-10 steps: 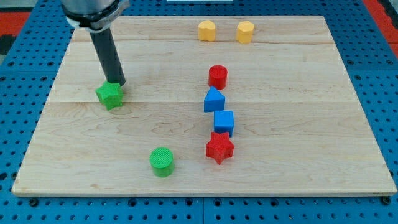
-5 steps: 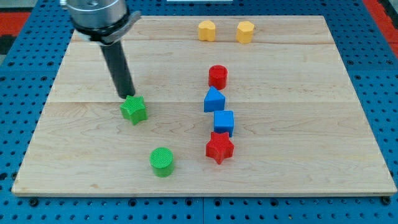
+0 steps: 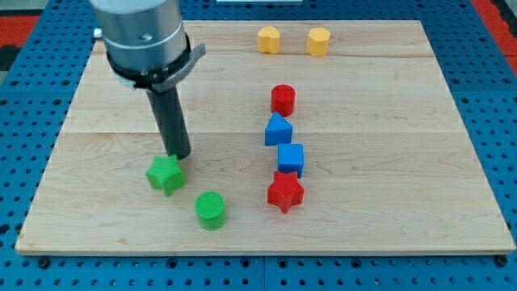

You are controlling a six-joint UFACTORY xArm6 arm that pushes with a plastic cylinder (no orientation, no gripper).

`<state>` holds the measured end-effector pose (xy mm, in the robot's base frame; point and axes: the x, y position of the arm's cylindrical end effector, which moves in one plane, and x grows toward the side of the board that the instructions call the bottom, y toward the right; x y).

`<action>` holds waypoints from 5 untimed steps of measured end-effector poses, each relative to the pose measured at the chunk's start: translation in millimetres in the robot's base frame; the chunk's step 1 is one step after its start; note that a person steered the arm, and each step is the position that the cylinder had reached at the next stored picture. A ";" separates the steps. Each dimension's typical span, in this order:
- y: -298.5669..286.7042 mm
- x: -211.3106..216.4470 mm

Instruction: Push the green star into the green circle

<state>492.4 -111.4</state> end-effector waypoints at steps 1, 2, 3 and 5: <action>0.0 25.6; -16.3 10.2; -57.7 -5.8; -25.5 45.0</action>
